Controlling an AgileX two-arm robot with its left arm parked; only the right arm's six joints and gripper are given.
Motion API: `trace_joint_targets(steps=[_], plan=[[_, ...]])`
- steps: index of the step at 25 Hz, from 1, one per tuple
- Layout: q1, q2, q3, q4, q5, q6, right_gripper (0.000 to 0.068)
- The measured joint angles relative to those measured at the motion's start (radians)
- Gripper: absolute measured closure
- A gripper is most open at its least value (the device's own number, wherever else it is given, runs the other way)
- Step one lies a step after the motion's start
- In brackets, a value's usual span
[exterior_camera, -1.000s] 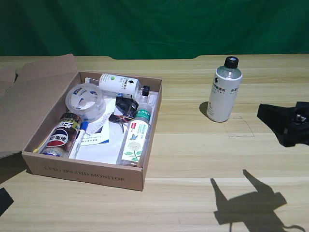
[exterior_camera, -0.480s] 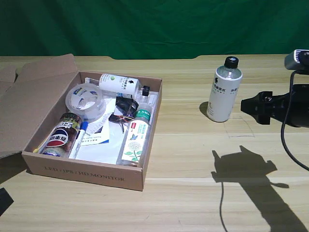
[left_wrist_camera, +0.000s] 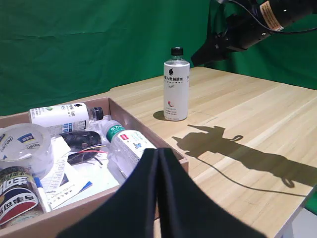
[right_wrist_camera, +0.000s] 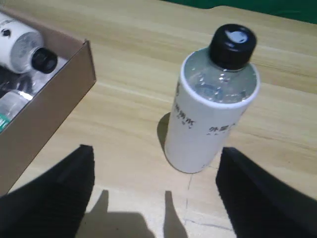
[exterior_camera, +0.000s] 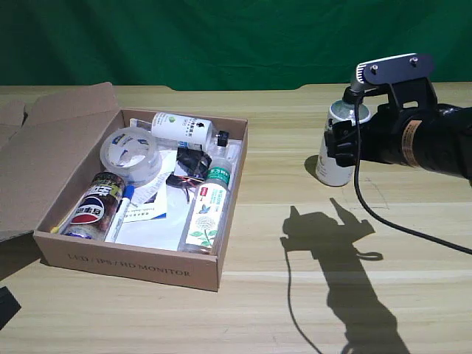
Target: Place the white bottle into the box.
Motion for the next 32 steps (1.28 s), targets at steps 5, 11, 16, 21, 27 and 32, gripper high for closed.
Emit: trace_joint_targets(steps=[5, 11, 16, 21, 27, 32], plan=[[0.006, 0.004, -0.012, 0.009, 0.078, 0.160, 0.0094], [0.006, 0.007, -0.015, 0.010, 0.069, 0.191, 0.0094], [0.007, 0.019, -0.021, 0.010, 0.028, 0.191, 0.0094], [0.007, 0.019, -0.023, 0.010, 0.044, 0.221, 0.0094], [0.007, 0.024, -0.023, 0.010, 0.053, 0.222, 0.0070], [0.007, 0.025, -0.023, 0.010, 0.053, 0.222, 0.0027]])
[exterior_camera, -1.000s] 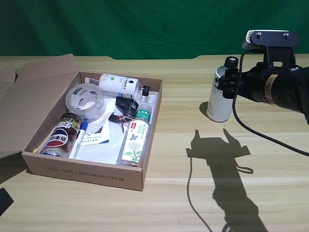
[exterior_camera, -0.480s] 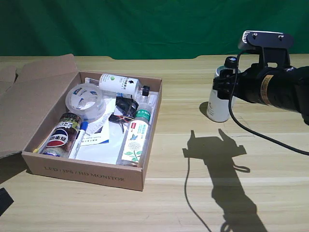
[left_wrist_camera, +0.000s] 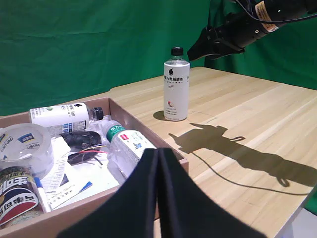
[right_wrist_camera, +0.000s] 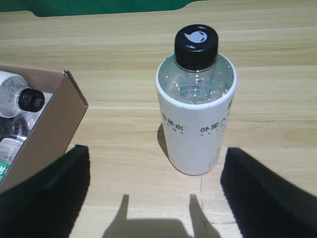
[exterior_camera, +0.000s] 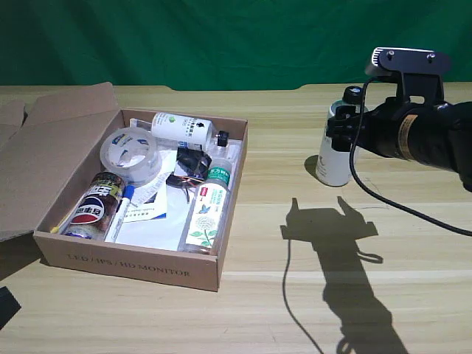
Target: Place the white bottle into the box.
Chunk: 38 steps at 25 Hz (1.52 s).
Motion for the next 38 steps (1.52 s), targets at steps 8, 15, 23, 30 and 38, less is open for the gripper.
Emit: trace_joint_targets(steps=[8, 15, 23, 30, 38], plan=[[0.000, 0.026, -0.027, 0.000, 0.032, 0.000, 0.0022], [0.000, 0.162, -0.102, 0.000, 0.061, 0.000, 0.0030], [0.000, 0.289, -0.192, 0.004, 0.113, 0.000, 0.0033], [0.000, 0.370, -0.248, 0.005, 0.163, 0.001, 0.0044], [0.001, 0.455, -0.280, 0.011, 0.241, 0.004, 0.0051]])
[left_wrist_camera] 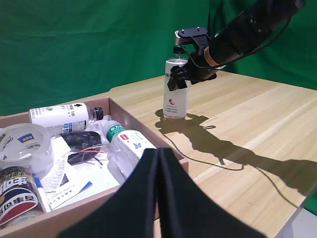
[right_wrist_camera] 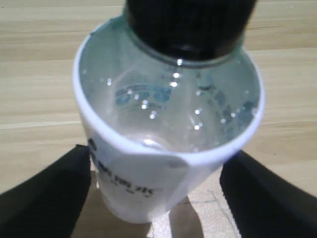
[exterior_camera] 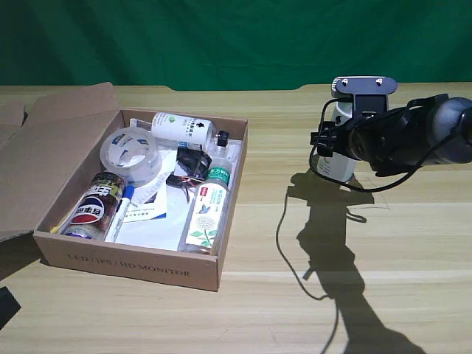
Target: Place the white bottle into the box.
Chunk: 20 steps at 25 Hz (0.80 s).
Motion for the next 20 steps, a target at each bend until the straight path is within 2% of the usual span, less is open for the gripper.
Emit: trace_joint_targets(steps=[9, 12, 15, 20], plan=[[0.002, 0.112, -0.071, 0.000, 0.088, 0.012, 0.0078], [0.004, 0.127, -0.086, 0.000, 0.118, 0.021, 0.0103], [0.004, 0.133, -0.089, 0.000, 0.141, 0.024, 0.0159], [0.013, 0.113, -0.089, 0.013, 0.124, -0.036, 0.0165]])
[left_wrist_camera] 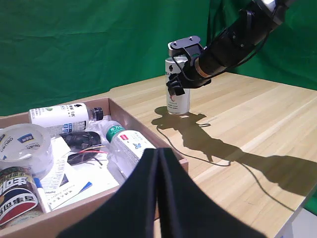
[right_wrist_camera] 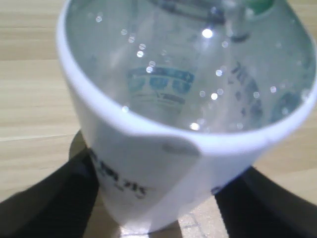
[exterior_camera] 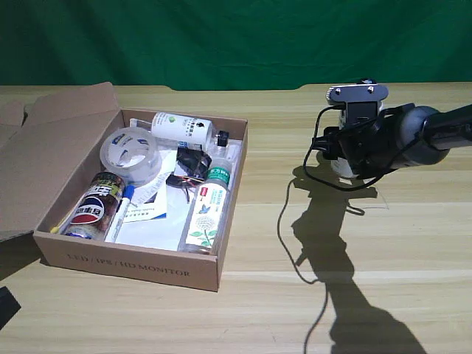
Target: Place the white bottle into the box.
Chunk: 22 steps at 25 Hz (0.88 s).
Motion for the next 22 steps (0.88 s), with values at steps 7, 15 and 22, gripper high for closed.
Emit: trace_joint_targets(steps=[7, 15, 22], plan=[[0.094, -0.147, 0.000, 0.006, -0.108, -0.118, 0.0165], [0.341, -0.301, 0.000, -0.010, -0.370, -0.144, 0.0165], [0.440, -0.265, 0.000, -0.028, -0.570, -0.146, 0.0165]])
